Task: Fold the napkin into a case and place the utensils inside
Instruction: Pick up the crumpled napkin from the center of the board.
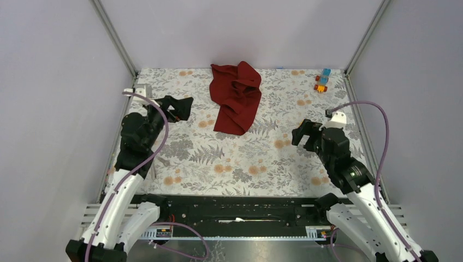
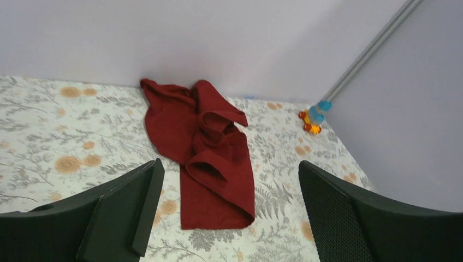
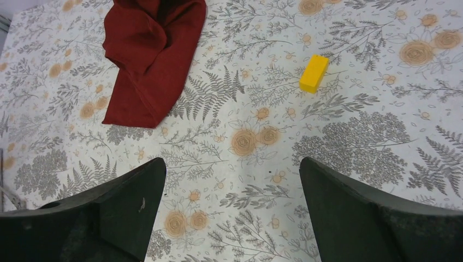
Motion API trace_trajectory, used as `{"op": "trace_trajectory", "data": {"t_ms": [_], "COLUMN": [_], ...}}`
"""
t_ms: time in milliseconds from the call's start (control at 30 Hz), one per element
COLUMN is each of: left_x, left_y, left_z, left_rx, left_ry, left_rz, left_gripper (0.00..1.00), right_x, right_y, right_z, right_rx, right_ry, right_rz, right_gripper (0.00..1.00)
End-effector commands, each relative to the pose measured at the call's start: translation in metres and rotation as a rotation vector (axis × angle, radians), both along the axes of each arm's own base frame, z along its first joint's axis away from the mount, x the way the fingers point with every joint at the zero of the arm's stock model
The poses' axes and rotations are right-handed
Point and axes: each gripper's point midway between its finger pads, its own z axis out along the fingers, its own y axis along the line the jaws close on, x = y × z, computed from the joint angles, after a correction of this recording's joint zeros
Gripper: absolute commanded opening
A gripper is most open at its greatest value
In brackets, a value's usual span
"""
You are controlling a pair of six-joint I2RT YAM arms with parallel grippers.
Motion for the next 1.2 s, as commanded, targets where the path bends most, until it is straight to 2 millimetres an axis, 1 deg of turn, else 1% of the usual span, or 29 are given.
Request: {"op": "trace_trajectory", "data": {"t_ms": [0,33,67,100,200,233,333,367,400,500,533,567,600,667,733,767,833,867,933,967,1067,1133,1167], "left_x": [0.009,0.016,0.023,0.027,0.039,0.041,0.045,0.045,0.046,0.053,0.056,0.059,0.062,0.069,0.079,0.084,0.097,0.104,0.117,0.126,0.148,0.158,0.161], "left_y": [-0.020,-0.025,-0.028,-0.032,-0.048,-0.053,-0.072,-0.077,-0.081,-0.096,-0.101,-0.106,-0.113,-0.128,-0.143,-0.151,-0.169,-0.176,-0.188,-0.191,-0.192,-0.192,-0.191], "left_z": [0.007,-0.002,-0.009,-0.022,-0.054,-0.064,-0.085,-0.091,-0.098,-0.122,-0.130,-0.138,-0.145,-0.165,-0.181,-0.188,-0.198,-0.201,-0.206,-0.206,-0.219,-0.227,-0.231], "left_rx": [0.018,0.030,0.036,0.045,0.053,0.048,0.027,0.024,0.021,0.008,-0.009,-0.029,-0.053,-0.101,-0.141,-0.160,-0.195,-0.221,-0.281,-0.312,-0.385,-0.433,-0.456], "left_ry": [0.018,0.062,0.096,0.155,0.286,0.333,0.410,0.431,0.452,0.540,0.574,0.602,0.624,0.673,0.697,0.706,0.716,0.716,0.707,0.689,0.685,0.678,0.677], "left_rz": [-0.054,-0.057,-0.057,-0.064,-0.103,-0.120,-0.197,-0.215,-0.235,-0.287,-0.293,-0.299,-0.307,-0.317,-0.312,-0.321,-0.341,-0.349,-0.366,-0.357,-0.290,-0.251,-0.236], "left_gripper": [0.99,0.99,0.99,0.99,0.99,0.99,0.99,0.99,0.99,0.99,0.99,0.99,0.99,0.99,0.96,0.94,0.90,0.90,0.90,0.92,0.92,0.91,0.88], "right_x": [0.035,0.046,0.056,0.066,0.103,0.116,0.151,0.165,0.177,0.214,0.231,0.242,0.257,0.279,0.298,0.307,0.321,0.328,0.340,0.345,0.359,0.365,0.368], "right_y": [0.012,0.019,0.025,0.033,0.055,0.063,0.086,0.097,0.107,0.132,0.144,0.153,0.161,0.171,0.173,0.170,0.160,0.152,0.145,0.144,0.150,0.154,0.158], "right_z": [-0.002,-0.008,-0.009,-0.010,-0.014,-0.017,-0.023,-0.018,-0.019,-0.029,-0.025,-0.037,-0.031,-0.041,-0.051,-0.056,-0.073,-0.077,-0.089,-0.095,-0.110,-0.118,-0.118], "right_rx": [0.033,0.036,0.055,0.080,0.155,0.166,0.229,0.275,0.308,0.359,0.381,0.388,0.414,0.462,0.523,0.556,0.619,0.640,0.644,0.653,0.747,0.796,0.818], "right_ry": [-0.015,0.000,-0.008,-0.022,-0.045,-0.031,-0.024,-0.059,-0.073,-0.056,-0.061,-0.041,-0.054,-0.049,-0.037,-0.030,0.001,-0.001,0.009,0.028,0.084,0.109,0.107], "right_rz": [-0.046,-0.040,-0.036,-0.030,-0.039,-0.037,-0.034,-0.020,-0.009,0.020,0.036,0.058,0.073,0.102,0.129,0.134,0.123,0.114,0.099,0.102,0.137,0.145,0.156], "right_gripper": [1.00,1.00,1.00,1.00,1.00,1.00,1.00,1.00,1.00,1.00,1.00,1.00,1.00,0.99,1.00,1.00,1.00,1.00,1.00,1.00,0.99,0.97,0.96]}}
